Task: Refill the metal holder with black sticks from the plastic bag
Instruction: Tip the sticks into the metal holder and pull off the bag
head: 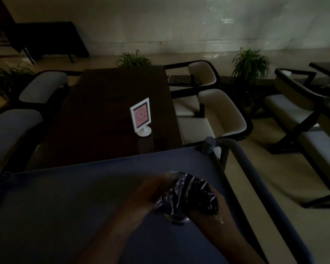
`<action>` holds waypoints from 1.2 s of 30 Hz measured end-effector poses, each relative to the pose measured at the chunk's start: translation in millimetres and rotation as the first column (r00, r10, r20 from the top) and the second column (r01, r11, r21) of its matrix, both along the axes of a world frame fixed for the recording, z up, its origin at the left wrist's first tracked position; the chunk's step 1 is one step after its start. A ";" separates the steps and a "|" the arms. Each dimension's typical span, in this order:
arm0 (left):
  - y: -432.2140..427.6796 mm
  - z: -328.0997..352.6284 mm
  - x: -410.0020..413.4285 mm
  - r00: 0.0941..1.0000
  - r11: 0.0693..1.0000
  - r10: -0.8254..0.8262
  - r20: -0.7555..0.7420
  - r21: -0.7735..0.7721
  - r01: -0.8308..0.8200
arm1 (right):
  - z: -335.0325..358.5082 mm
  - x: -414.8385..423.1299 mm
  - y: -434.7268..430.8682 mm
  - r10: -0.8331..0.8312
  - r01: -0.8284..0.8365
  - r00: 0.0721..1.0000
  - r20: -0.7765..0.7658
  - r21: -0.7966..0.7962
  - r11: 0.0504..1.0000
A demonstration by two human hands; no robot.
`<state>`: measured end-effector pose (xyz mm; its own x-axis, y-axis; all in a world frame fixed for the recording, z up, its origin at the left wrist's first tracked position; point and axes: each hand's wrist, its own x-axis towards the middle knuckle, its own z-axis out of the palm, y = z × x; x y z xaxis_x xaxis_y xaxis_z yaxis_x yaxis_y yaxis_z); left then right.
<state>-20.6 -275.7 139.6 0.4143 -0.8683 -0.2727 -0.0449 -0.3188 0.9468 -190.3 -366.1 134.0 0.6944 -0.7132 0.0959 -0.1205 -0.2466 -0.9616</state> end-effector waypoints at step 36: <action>-10.7 -8.9 16.4 0.960 0.950 0.150 0.236 -0.303 -0.074 | -3.7 -7.9 -40.1 -0.239 0.206 0.966 -0.093 -0.277 0.939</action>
